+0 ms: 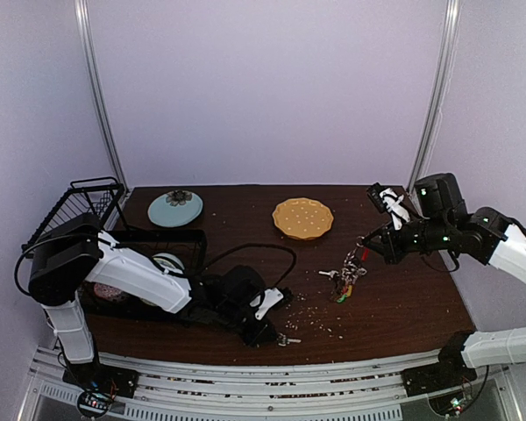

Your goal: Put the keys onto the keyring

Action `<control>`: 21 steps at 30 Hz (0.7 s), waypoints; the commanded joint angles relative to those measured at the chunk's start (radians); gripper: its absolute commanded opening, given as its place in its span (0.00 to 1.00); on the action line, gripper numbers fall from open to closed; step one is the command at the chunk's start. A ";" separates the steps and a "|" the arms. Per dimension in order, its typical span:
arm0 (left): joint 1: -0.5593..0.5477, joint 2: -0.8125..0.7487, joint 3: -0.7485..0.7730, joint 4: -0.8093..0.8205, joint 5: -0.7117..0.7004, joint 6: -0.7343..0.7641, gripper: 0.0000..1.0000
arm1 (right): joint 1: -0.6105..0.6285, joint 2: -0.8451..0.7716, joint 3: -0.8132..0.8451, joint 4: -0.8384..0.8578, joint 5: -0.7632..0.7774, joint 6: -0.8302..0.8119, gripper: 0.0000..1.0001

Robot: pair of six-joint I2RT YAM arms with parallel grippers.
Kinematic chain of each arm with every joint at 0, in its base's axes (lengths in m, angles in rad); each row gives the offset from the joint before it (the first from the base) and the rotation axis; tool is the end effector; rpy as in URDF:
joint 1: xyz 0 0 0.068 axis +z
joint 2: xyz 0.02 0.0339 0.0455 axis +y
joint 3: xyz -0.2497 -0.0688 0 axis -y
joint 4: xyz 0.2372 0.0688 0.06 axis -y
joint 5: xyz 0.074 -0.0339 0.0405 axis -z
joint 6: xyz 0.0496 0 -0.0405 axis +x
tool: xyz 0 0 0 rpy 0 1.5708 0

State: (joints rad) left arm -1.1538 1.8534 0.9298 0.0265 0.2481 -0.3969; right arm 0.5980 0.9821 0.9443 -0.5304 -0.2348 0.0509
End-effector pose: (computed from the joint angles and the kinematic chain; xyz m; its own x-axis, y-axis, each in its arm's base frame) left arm 0.1333 -0.3311 0.1048 -0.6585 0.5614 -0.5012 0.7523 0.5091 -0.4182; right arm 0.1784 0.1355 0.3064 -0.4803 -0.2673 -0.8354 -0.6861 0.7079 0.1679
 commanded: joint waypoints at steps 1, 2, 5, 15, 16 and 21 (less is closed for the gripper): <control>-0.001 -0.065 -0.021 0.053 0.001 0.056 0.00 | -0.003 -0.010 0.007 0.010 -0.024 -0.011 0.00; -0.002 -0.093 -0.034 0.065 -0.024 0.069 0.00 | -0.003 -0.010 0.007 0.010 -0.043 -0.016 0.00; -0.012 -0.184 -0.053 0.061 -0.147 0.125 0.00 | 0.005 -0.001 0.017 0.000 -0.135 -0.042 0.00; -0.053 -0.331 -0.076 0.021 -0.342 0.283 0.00 | 0.228 0.056 0.012 -0.007 -0.247 -0.153 0.00; -0.046 -0.325 -0.084 0.020 -0.311 0.279 0.00 | 0.233 0.068 0.021 -0.011 -0.248 -0.148 0.00; -0.009 -0.200 -0.029 -0.062 -0.053 0.198 0.26 | 0.235 0.098 0.056 -0.045 -0.231 -0.143 0.00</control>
State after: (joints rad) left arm -1.1843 1.5589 0.8669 0.0273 0.0200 -0.1665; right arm 0.8303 1.0740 0.9512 -0.5617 -0.4583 -0.0807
